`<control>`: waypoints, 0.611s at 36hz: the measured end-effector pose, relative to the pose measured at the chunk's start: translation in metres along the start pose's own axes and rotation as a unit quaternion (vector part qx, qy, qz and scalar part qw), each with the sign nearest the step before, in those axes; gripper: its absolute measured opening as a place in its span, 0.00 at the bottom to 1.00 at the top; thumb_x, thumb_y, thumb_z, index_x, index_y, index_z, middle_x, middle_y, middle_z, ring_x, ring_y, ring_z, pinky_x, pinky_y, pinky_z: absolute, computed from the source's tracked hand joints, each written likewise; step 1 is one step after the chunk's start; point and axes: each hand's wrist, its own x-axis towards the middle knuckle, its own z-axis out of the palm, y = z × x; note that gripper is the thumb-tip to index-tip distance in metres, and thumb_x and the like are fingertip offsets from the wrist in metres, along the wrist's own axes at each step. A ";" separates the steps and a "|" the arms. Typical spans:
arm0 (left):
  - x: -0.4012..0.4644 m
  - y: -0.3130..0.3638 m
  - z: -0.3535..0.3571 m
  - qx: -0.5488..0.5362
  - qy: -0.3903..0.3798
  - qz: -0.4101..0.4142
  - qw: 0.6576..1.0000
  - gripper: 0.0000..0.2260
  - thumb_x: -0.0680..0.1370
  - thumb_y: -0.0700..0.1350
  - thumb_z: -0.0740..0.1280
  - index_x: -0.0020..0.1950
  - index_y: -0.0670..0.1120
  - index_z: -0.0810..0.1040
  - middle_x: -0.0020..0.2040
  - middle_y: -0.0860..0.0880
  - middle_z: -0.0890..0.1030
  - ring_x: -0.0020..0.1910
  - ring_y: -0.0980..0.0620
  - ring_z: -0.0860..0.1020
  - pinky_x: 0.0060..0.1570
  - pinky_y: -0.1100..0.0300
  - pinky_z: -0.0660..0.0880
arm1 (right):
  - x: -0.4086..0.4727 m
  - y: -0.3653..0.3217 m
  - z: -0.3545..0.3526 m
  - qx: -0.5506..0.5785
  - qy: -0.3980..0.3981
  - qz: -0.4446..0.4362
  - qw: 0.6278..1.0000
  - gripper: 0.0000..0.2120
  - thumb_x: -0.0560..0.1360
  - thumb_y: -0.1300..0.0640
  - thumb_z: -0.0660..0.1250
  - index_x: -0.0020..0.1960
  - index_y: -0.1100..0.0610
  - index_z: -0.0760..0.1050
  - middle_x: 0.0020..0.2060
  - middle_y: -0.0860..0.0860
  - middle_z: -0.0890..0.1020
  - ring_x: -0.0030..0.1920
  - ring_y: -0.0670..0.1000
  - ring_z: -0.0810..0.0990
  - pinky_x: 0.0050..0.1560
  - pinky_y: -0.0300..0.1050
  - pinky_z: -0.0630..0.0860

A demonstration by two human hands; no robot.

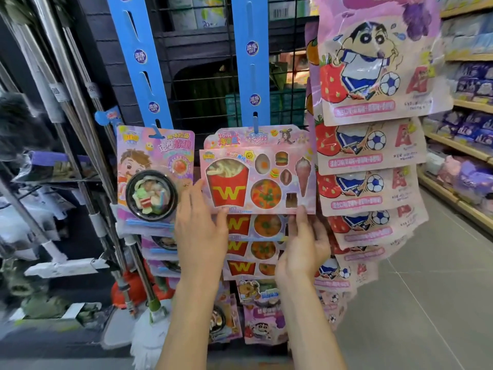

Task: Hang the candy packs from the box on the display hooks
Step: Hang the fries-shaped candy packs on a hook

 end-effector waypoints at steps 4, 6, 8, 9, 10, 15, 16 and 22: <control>-0.014 -0.002 0.005 -0.040 0.015 -0.004 0.999 0.26 0.77 0.43 0.72 0.74 0.45 0.68 0.67 0.49 0.72 0.68 0.51 0.70 0.64 0.61 0.67 | 0.004 0.002 -0.006 -0.017 0.008 -0.017 1.000 0.15 0.71 0.63 0.76 0.57 0.64 0.79 0.44 0.51 0.88 0.51 0.55 0.87 0.47 0.41 0.82; -0.023 -0.003 0.008 -0.059 0.030 0.000 0.998 0.25 0.76 0.41 0.72 0.72 0.46 0.70 0.66 0.49 0.72 0.67 0.53 0.70 0.64 0.64 0.65 | 0.005 0.005 -0.013 -0.032 0.011 -0.016 0.999 0.17 0.71 0.61 0.77 0.56 0.64 0.78 0.45 0.54 0.87 0.48 0.54 0.87 0.47 0.42 0.83; -0.032 -0.005 0.012 -0.087 0.052 -0.005 0.995 0.22 0.76 0.41 0.71 0.70 0.46 0.72 0.65 0.49 0.72 0.66 0.53 0.71 0.66 0.60 0.68 | 0.006 0.010 -0.023 -0.053 0.005 -0.009 0.999 0.16 0.73 0.60 0.76 0.57 0.65 0.78 0.47 0.58 0.87 0.45 0.54 0.87 0.47 0.43 0.83; -0.036 -0.008 0.015 -0.098 0.065 -0.008 0.993 0.21 0.77 0.41 0.71 0.69 0.46 0.73 0.64 0.48 0.72 0.66 0.51 0.71 0.67 0.57 0.70 | 0.007 0.014 -0.030 -0.065 0.000 -0.004 0.998 0.15 0.74 0.59 0.75 0.56 0.65 0.77 0.45 0.58 0.86 0.43 0.54 0.86 0.45 0.42 0.83; -0.040 -0.011 0.018 -0.109 0.081 -0.007 0.991 0.18 0.77 0.41 0.71 0.67 0.45 0.74 0.63 0.47 0.72 0.65 0.50 0.73 0.66 0.54 0.71 | 0.008 0.017 -0.037 -0.076 -0.007 0.003 0.997 0.14 0.75 0.58 0.74 0.56 0.65 0.77 0.43 0.58 0.86 0.42 0.54 0.86 0.44 0.42 0.83; -0.070 -0.037 0.036 -0.180 0.100 -0.020 0.978 0.06 0.78 0.38 0.68 0.55 0.42 0.77 0.54 0.45 0.76 0.53 0.52 0.76 0.54 0.57 0.75 | 0.016 0.035 -0.081 -0.150 -0.003 0.057 0.987 0.08 0.76 0.56 0.73 0.49 0.61 0.80 0.38 0.56 0.85 0.39 0.53 0.85 0.44 0.45 0.84; -0.078 -0.045 0.038 -0.185 0.088 -0.028 0.978 0.04 0.79 0.37 0.67 0.53 0.41 0.77 0.52 0.45 0.77 0.50 0.55 0.76 0.52 0.62 0.74 | 0.017 0.040 -0.092 -0.164 0.002 0.069 0.984 0.06 0.77 0.57 0.72 0.49 0.60 0.79 0.37 0.55 0.85 0.38 0.52 0.85 0.45 0.46 0.84; -0.139 -0.117 0.062 -0.203 -0.075 -0.125 0.968 0.03 0.79 0.38 0.65 0.48 0.45 0.78 0.43 0.50 0.79 0.43 0.53 0.78 0.43 0.61 0.75 | 0.014 0.071 -0.166 -0.265 0.045 0.164 0.949 0.07 0.78 0.61 0.70 0.54 0.62 0.79 0.41 0.56 0.84 0.39 0.51 0.84 0.42 0.41 0.83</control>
